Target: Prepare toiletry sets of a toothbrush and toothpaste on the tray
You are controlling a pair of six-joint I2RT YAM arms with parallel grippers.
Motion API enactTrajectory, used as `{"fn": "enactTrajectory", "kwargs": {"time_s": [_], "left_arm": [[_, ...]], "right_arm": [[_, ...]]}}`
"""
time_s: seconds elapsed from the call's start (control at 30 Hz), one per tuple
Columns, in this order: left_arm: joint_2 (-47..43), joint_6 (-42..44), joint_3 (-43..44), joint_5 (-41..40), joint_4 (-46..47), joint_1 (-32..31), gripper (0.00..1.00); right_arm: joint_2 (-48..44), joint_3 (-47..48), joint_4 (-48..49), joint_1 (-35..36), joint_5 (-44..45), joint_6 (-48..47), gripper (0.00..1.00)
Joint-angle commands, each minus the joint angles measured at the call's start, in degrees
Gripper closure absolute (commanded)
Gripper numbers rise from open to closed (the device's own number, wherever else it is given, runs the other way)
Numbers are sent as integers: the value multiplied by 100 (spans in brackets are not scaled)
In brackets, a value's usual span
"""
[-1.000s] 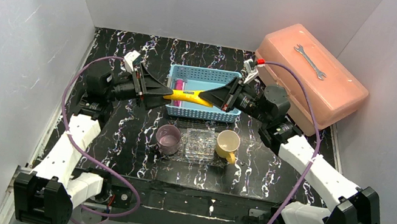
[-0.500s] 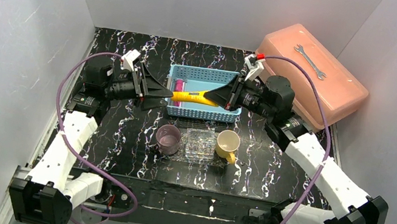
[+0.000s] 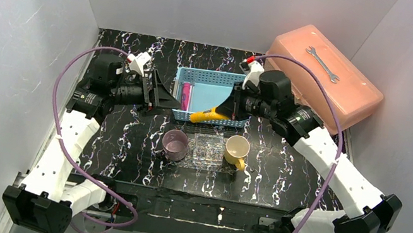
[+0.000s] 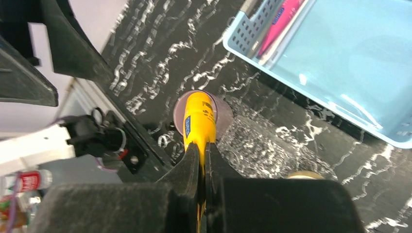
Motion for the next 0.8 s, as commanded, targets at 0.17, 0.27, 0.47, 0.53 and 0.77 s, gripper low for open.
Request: {"fn": "enactTrajectory", "kwargs": {"time_s": [0.17,0.27,0.47,0.53,0.77], "left_arm": [[151,1440,831,-1352,-1438,-578,26],[155,1667,901,-1788,-1604,-769,26],[65,1856,807,-2564,-1705,-934,24],[19,1890,782,-2753,-1689,-933,23],[-56,2010,562,-3424,-1575,-951,21]], "right_arm": [[549,1387,-1688,1195,1959,-913,99],[793,1721,-2077,1519,2453,-1013,99],[1324,2339,-2860,2079,3355,-1119,99],[1450,2451,-3053,2172,3559,-1112,99],[1735,2575,-3341,2315,3842,-1092,99]]}}
